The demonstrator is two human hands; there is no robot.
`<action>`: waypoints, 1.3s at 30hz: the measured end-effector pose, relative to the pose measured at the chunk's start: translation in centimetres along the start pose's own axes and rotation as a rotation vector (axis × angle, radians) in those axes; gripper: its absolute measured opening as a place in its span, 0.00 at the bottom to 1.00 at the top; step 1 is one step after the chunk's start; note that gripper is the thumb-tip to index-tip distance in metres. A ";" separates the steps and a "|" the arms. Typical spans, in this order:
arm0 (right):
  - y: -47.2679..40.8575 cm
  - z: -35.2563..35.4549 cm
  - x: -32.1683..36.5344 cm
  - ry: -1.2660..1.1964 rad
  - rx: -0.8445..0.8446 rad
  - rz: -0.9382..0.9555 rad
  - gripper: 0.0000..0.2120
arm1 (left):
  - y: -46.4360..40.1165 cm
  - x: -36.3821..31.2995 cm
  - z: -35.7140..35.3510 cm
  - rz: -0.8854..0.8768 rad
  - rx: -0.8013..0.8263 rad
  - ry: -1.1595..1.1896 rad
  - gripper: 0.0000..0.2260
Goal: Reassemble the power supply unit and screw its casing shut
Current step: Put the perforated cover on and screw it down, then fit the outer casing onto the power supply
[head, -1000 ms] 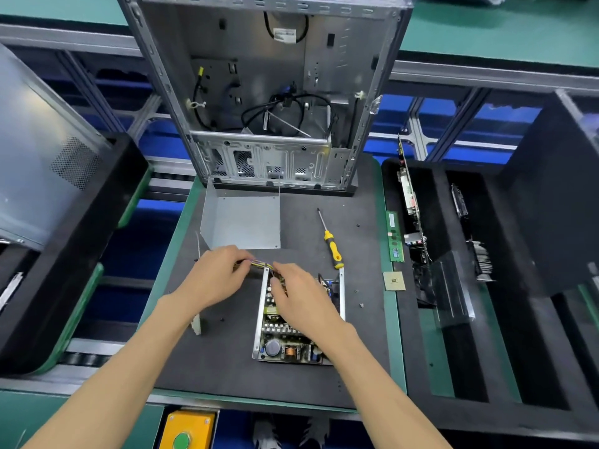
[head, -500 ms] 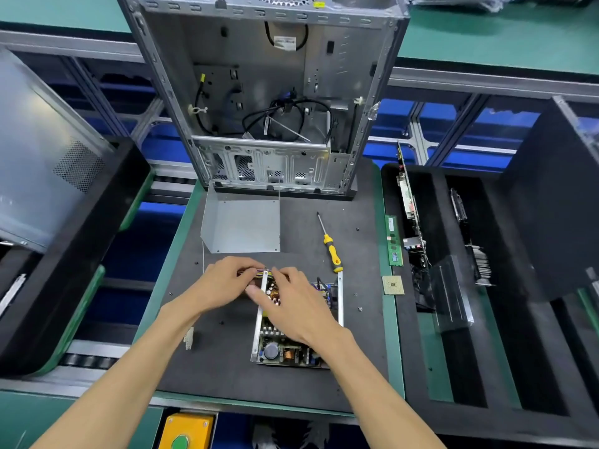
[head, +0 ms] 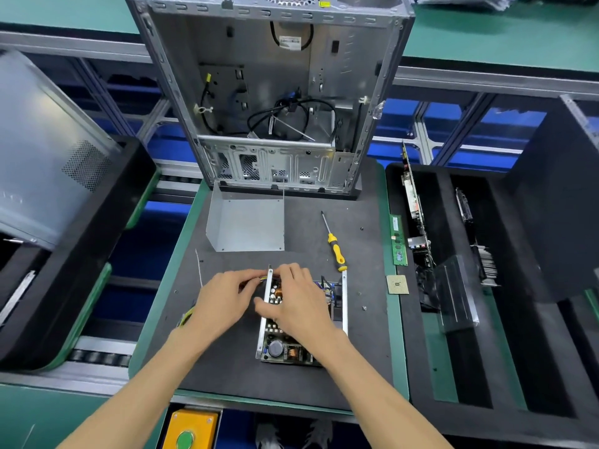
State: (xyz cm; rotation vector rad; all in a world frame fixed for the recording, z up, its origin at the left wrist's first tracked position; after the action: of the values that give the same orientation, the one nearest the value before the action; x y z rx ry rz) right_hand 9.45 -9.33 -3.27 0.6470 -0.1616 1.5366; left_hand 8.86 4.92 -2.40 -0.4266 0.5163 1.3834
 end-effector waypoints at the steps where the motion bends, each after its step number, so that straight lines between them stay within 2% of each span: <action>1: 0.0 0.0 0.0 0.007 -0.008 -0.002 0.26 | 0.6 0.0 -0.4 -0.013 -0.019 -0.006 0.15; 3: 0.1 0.0 0.1 0.021 -0.023 -0.004 0.24 | 1.8 0.0 -1.7 -0.047 -0.038 0.043 0.18; 8: 0.2 0.2 0.3 0.014 -0.046 -0.006 0.22 | 2.9 0.8 -3.6 -0.074 -0.091 0.336 0.21; 17: 0.5 0.4 0.6 0.043 -0.050 -0.010 0.23 | 2.8 0.8 -4.1 -0.070 -0.146 0.396 0.20; 21: 0.6 0.6 0.8 0.055 -0.038 -0.011 0.24 | 2.6 1.1 -4.1 0.004 -0.071 0.518 0.20; 27: 0.6 0.5 0.8 0.137 0.008 0.037 0.35 | 2.0 1.9 -2.8 0.109 -0.103 0.472 0.15; 29: 0.3 0.9 0.6 0.052 0.057 -0.009 0.40 | 1.8 2.0 -2.2 0.106 -0.094 0.418 0.13; 31: -0.1 1.6 0.5 -0.047 0.070 -0.045 0.40 | 1.4 2.0 -1.3 0.089 -0.101 0.368 0.12; 33: -0.7 2.5 0.5 -0.096 0.056 -0.050 0.37 | 0.9 2.1 0.2 0.081 -0.169 0.320 0.10; 37: -2.7 3.9 0.5 -0.203 0.027 -0.089 0.29 | 0.0 2.9 4.5 0.134 -0.461 0.263 0.07; 39: -3.9 4.6 0.3 -0.258 0.001 -0.112 0.26 | -0.6 3.8 5.9 0.180 -0.530 0.263 0.08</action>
State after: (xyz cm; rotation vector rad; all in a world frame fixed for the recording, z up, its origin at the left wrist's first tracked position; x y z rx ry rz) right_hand 14.53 -10.90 -0.42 0.8408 -0.3147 1.3425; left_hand 10.43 11.23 0.21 -1.0223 0.4010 1.6475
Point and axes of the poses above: each hand's wrist, its own y-axis away from the middle knuckle, its own z-axis out of the back of the hand, x = y × z, the point moved 8 cm from there along -y, towards the middle knuckle, and after that the axes turned 15 degrees about -z, right-handed, at the moved point
